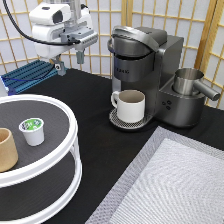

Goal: Make coffee

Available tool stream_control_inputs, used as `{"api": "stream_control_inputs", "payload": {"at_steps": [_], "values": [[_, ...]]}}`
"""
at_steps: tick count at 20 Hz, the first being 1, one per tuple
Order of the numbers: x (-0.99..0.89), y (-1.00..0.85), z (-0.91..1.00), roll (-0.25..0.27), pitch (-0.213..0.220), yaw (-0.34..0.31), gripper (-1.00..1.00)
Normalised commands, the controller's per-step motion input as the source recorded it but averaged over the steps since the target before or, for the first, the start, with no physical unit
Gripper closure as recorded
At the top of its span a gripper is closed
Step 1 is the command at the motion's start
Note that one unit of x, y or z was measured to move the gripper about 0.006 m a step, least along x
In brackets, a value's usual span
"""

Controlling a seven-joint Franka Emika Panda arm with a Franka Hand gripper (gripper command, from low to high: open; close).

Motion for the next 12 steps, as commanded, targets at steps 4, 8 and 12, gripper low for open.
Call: {"api": "stream_control_inputs", "payload": {"at_steps": [4,8,12], "values": [[0.13,-0.06,0.17,0.021,0.029,0.021,-1.0],[0.35,-0.04,0.28,0.016,0.061,0.001,-1.0],[0.68,-0.03,0.6,0.019,0.126,-0.008,-1.0]]}}
